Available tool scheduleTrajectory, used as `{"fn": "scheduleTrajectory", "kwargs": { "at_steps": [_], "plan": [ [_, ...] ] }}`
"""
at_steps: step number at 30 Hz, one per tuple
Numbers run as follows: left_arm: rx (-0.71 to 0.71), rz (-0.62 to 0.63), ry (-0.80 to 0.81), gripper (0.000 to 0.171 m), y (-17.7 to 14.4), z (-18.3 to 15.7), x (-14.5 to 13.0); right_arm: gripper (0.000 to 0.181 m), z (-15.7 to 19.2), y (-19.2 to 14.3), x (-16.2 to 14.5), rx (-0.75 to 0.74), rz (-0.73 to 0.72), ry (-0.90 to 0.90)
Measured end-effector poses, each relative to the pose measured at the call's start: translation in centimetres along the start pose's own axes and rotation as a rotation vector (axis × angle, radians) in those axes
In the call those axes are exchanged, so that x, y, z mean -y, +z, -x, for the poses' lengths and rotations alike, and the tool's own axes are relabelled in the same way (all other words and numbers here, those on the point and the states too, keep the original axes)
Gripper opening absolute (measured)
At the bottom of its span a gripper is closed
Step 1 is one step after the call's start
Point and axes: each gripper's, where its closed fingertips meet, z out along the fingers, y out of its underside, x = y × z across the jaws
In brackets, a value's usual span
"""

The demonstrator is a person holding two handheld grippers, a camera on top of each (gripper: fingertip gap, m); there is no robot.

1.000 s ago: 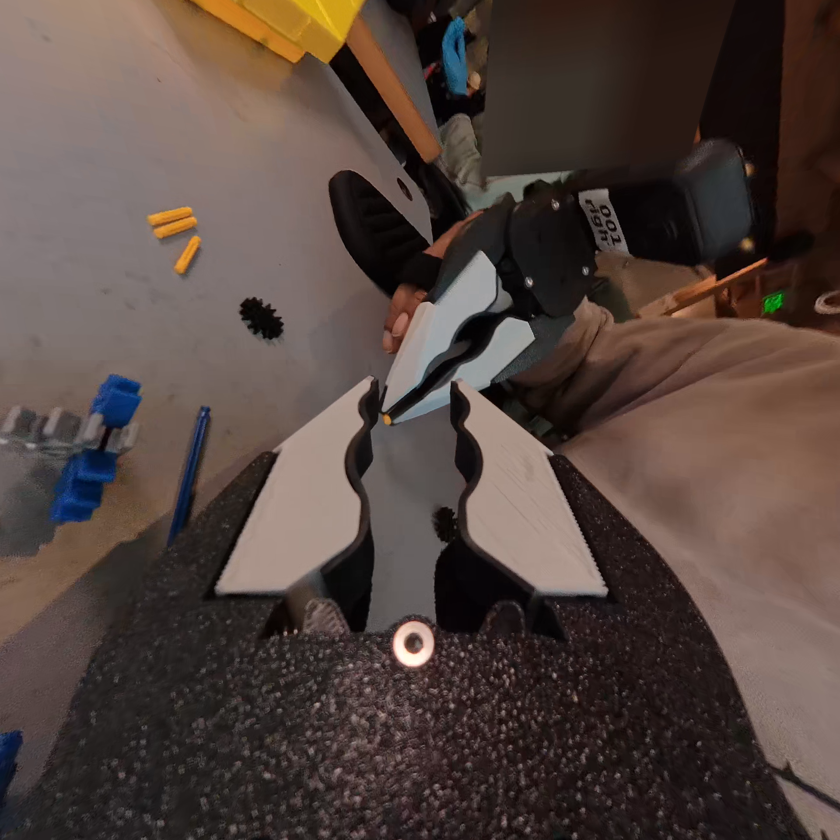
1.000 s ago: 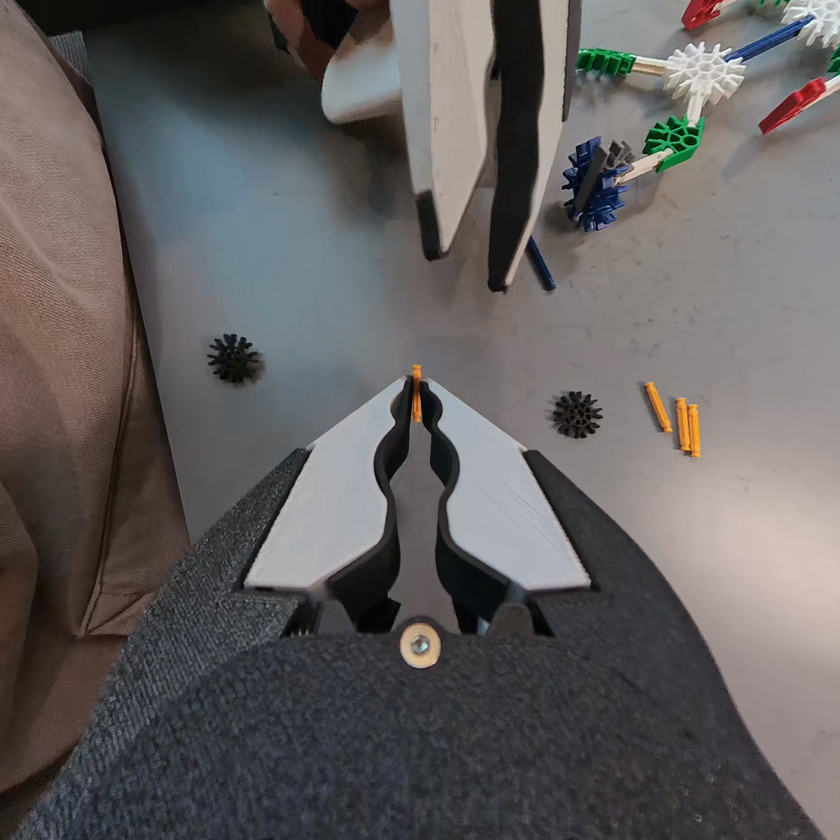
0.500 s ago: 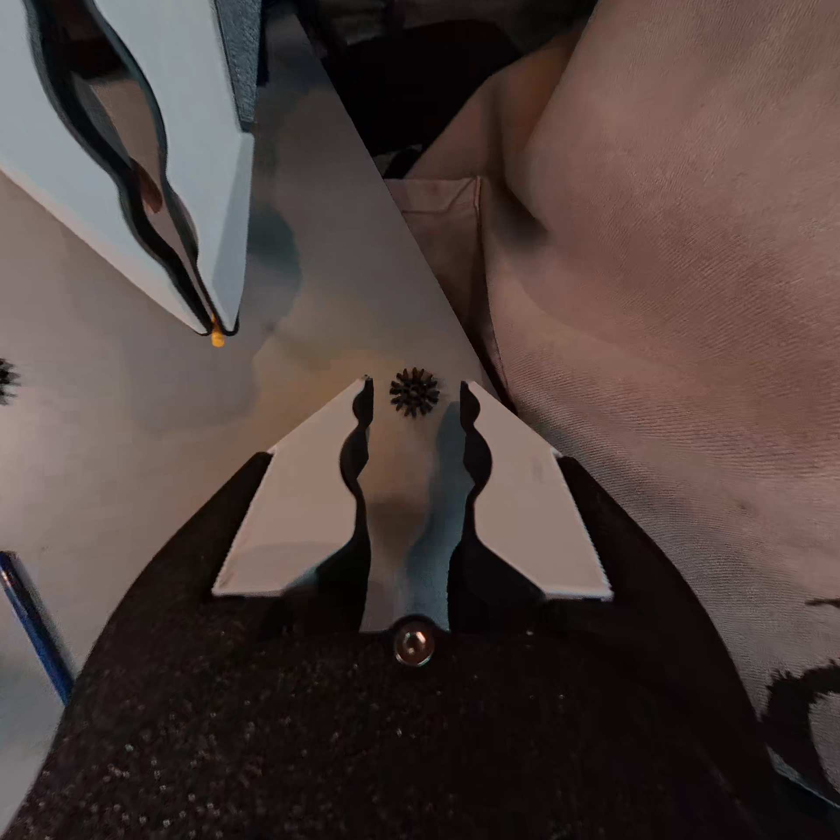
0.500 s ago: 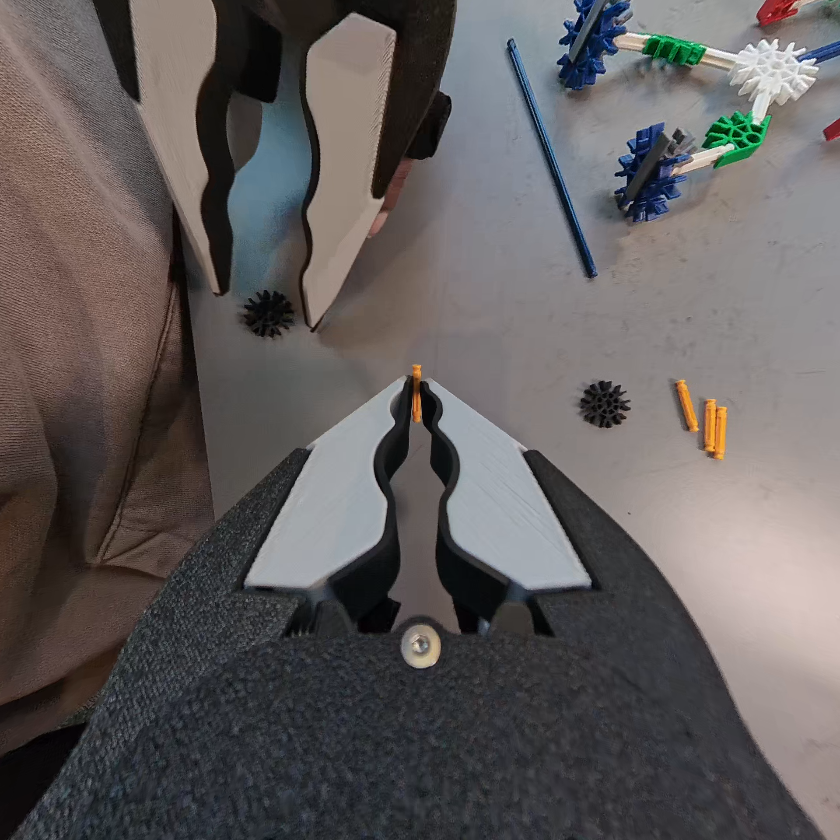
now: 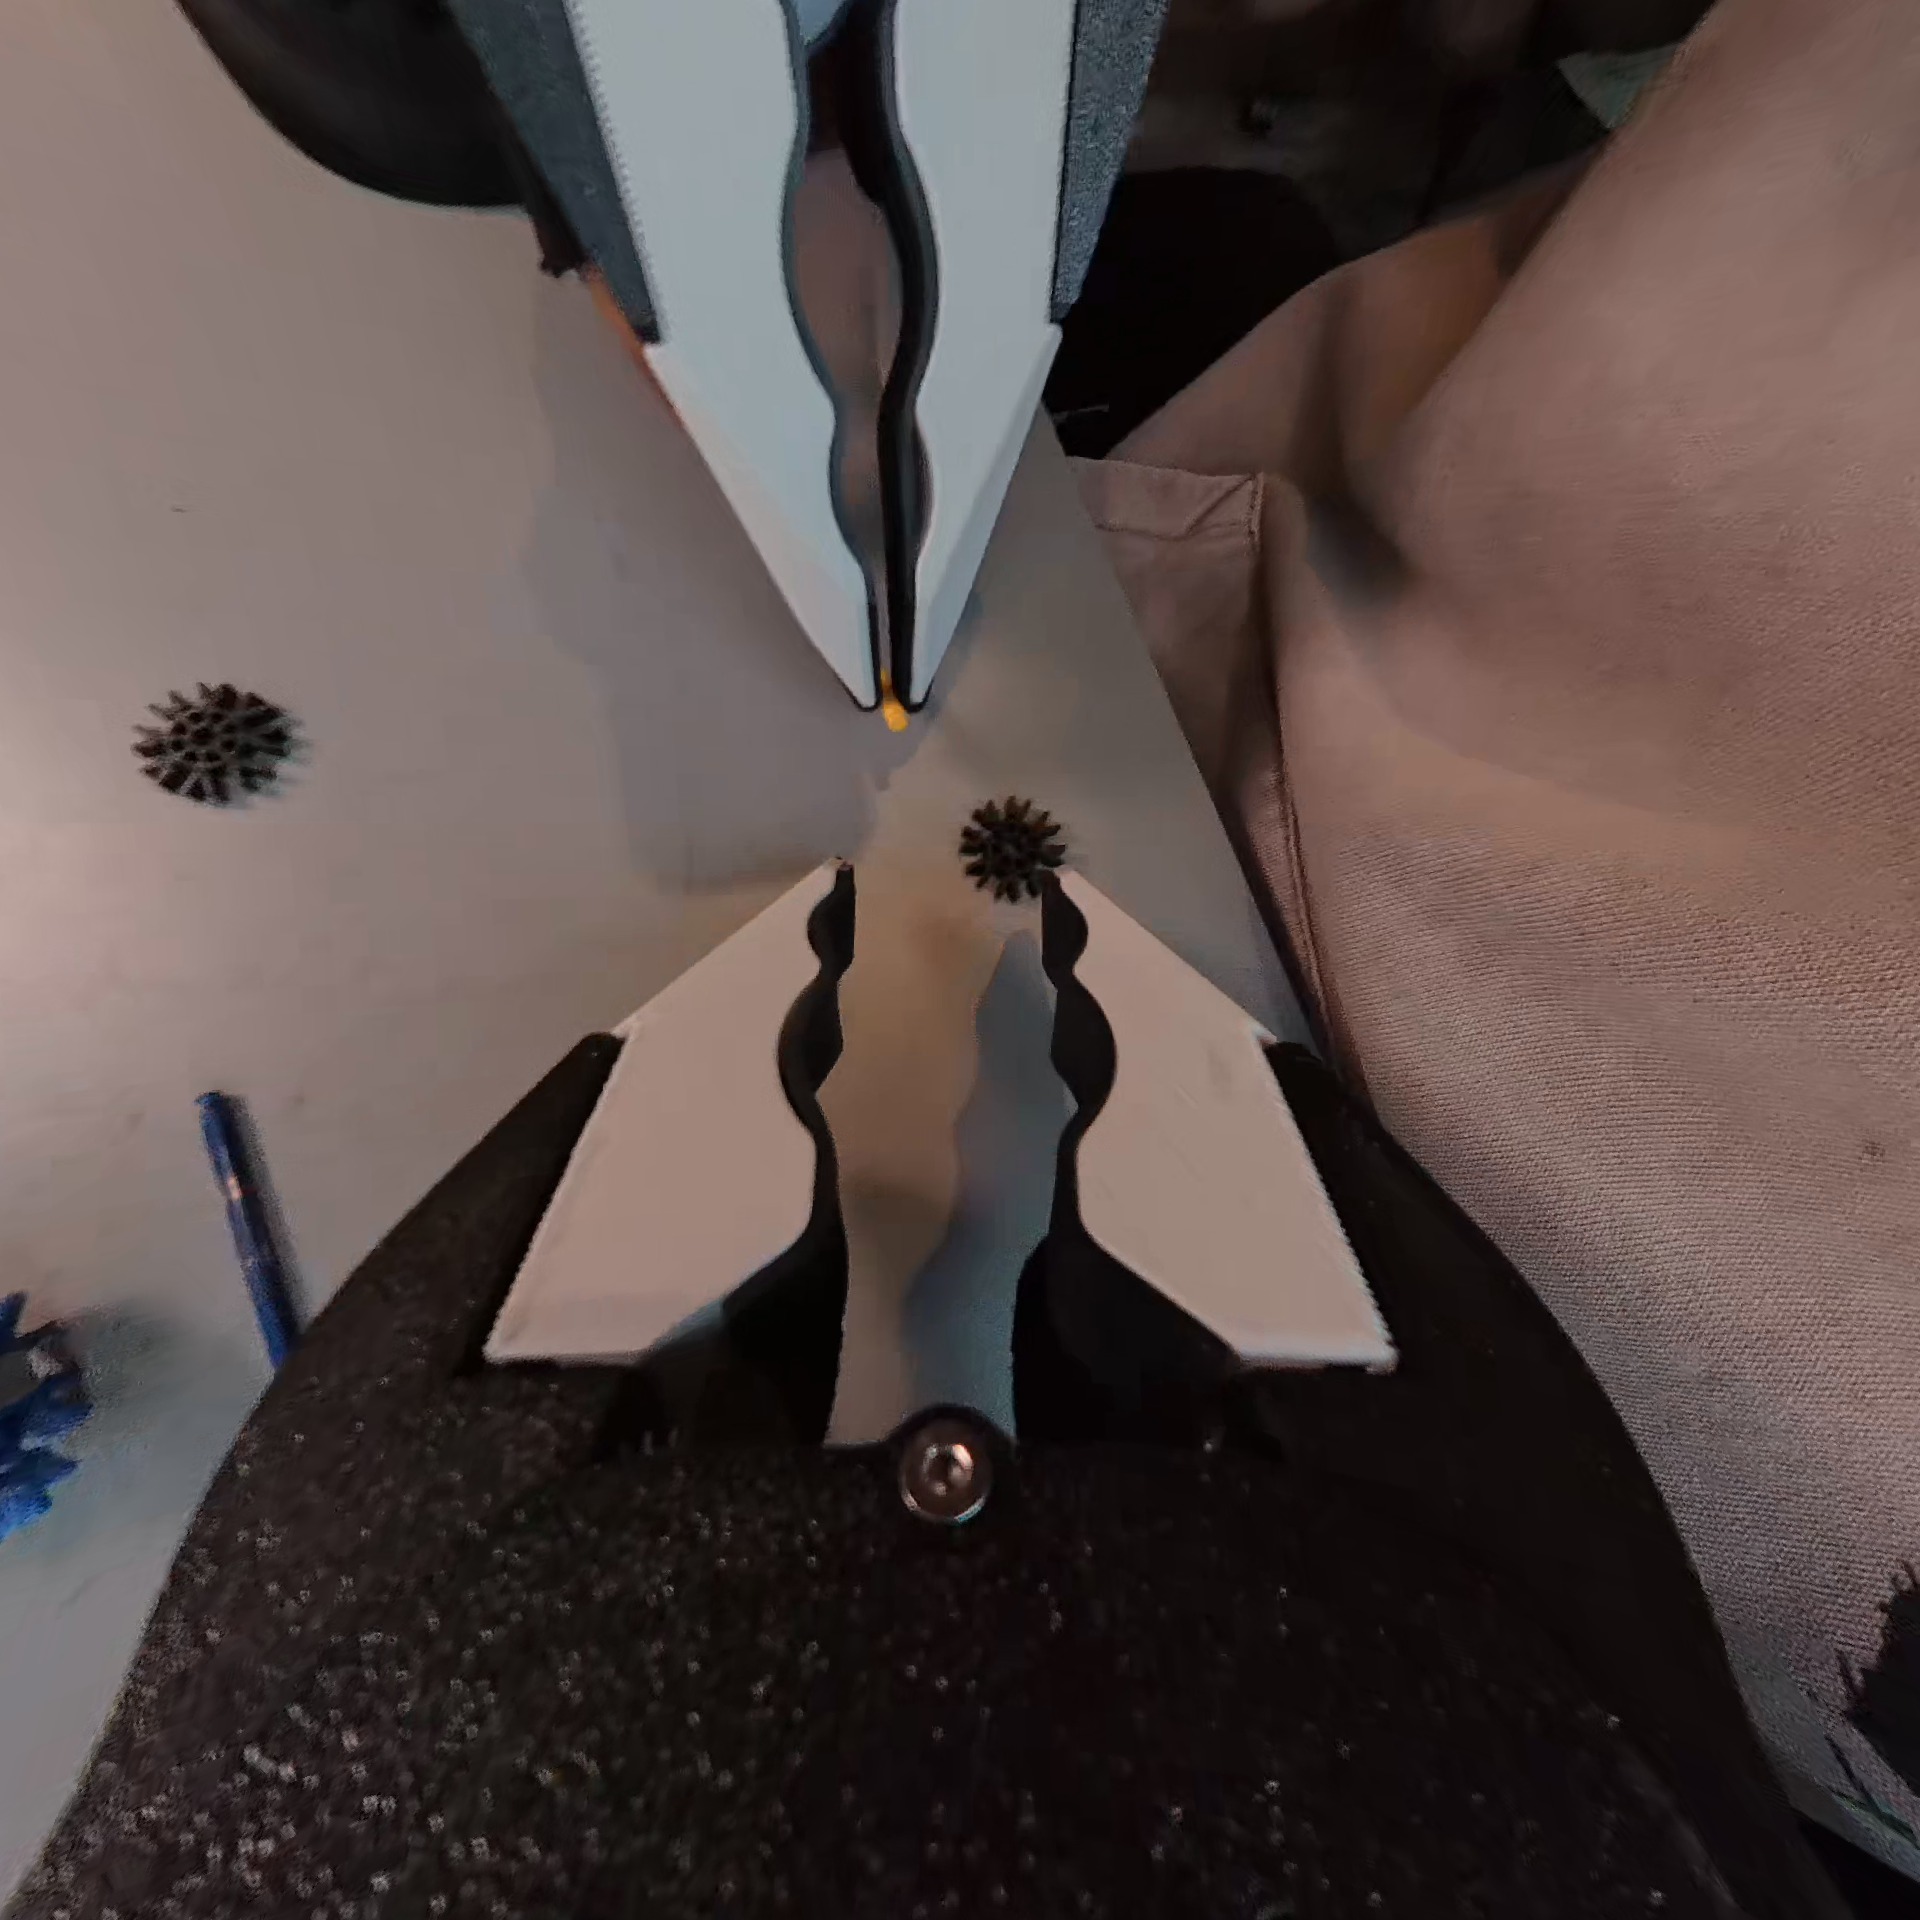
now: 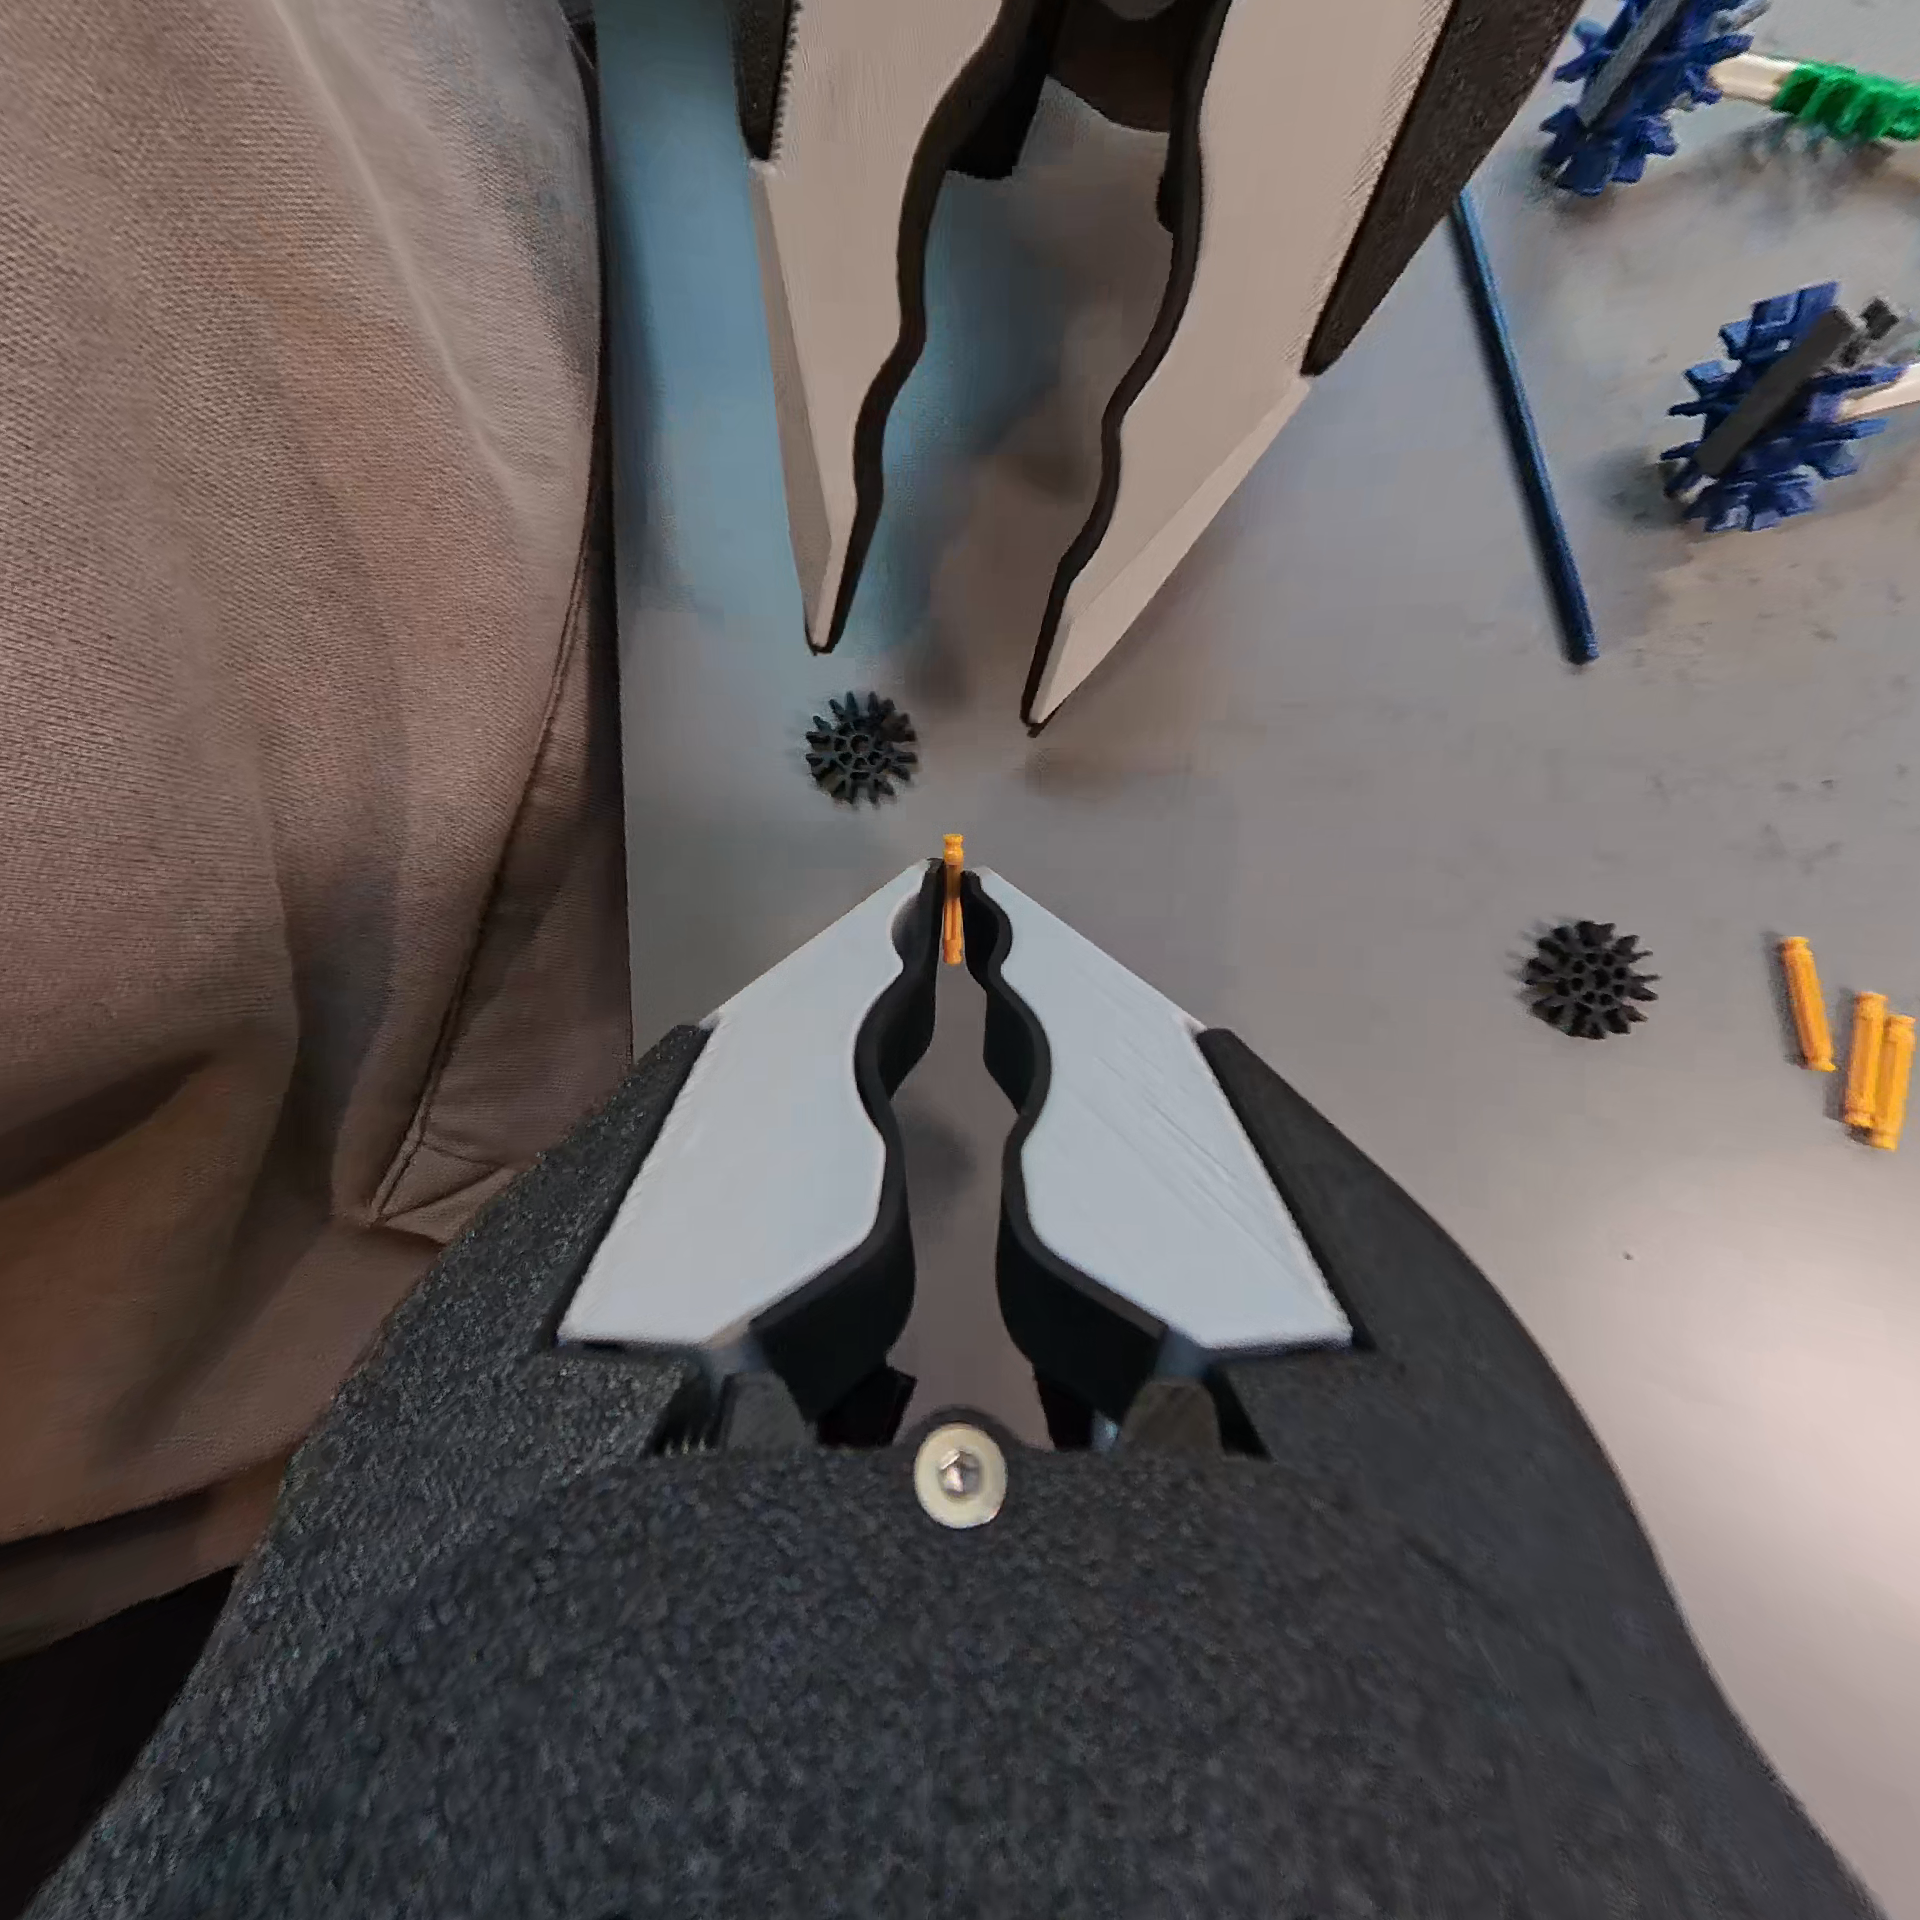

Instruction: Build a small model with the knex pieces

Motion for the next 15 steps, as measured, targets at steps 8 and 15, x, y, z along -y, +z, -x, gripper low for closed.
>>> {"fn": "scheduleTrajectory", "kwargs": {
  "at_steps": [8,15],
  "plan": [
    [0.092,0.045,0.055,0.030,1.2,1.0,-0.5,0.002,0.4,0.8,0.4,0.035,0.002,-0.024],
    [0.158,0.035,0.021,0.027,0.0,2.8,-0.8,0.002,-0.5,1.1,0.4,0.009,0.033,-0.030]
  ]
}}
